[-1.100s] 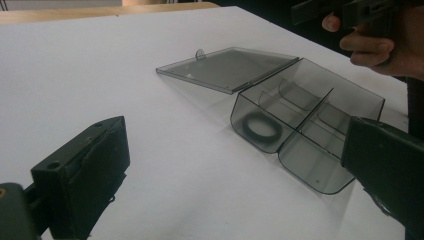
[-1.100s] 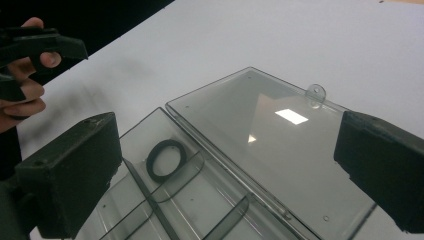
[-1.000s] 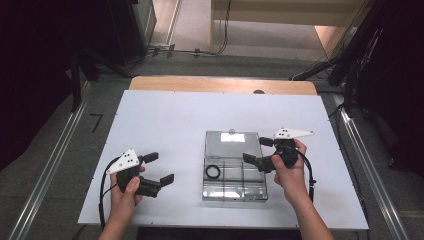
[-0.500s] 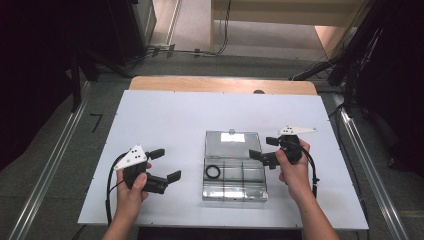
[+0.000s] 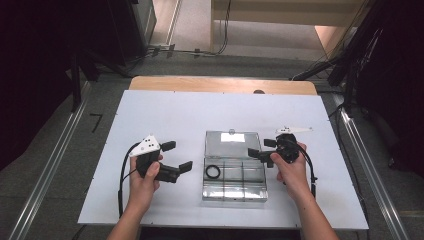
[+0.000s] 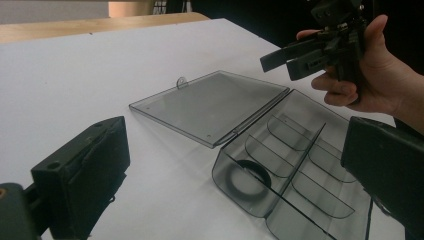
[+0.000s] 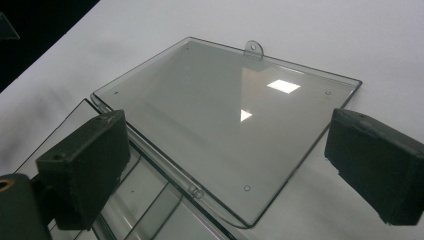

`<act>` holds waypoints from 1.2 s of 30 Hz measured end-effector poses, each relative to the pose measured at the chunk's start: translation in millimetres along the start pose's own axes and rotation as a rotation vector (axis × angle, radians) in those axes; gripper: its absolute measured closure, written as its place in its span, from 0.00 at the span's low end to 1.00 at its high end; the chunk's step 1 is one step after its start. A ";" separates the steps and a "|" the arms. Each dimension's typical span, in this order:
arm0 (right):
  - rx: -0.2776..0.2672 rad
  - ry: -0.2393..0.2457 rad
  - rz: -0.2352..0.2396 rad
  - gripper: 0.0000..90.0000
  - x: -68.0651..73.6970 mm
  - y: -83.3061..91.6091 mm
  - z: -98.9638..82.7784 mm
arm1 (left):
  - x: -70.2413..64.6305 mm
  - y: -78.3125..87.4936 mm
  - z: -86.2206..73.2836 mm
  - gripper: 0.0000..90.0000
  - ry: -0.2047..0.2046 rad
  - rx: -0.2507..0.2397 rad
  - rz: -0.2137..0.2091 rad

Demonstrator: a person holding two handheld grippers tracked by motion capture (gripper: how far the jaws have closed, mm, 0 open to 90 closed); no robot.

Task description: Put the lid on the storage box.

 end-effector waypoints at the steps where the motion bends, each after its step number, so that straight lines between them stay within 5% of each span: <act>1: 0.001 -0.006 -0.001 0.04 -1.1 -0.6 0.0 | 0.4 -2.1 0.6 0.00 0.002 0.003 -0.001; 10: 0.011 -0.082 -0.012 0.11 -8.1 -4.8 -2.0 | 2.8 -25.6 7.5 0.00 0.037 0.012 -0.018; 30: 0.053 -0.163 -0.040 0.26 -13.1 -11.5 -8.2 | 18.2 -67.8 9.0 0.00 0.118 0.063 -0.024; 36: 0.062 -0.179 -0.042 0.30 -16.9 -13.4 -12.4 | 24.1 -76.6 3.2 0.04 0.178 0.084 -0.016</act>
Point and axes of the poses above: each handheld gripper's, and its own axes: y roughly backward along the jaws, z roughly out of its top, x roughly to its left, the point moved 9 cm from there along -y, roughly forward along the jaws, and after that the axes turned 7 degrees about -y, right-handed, at the moved point
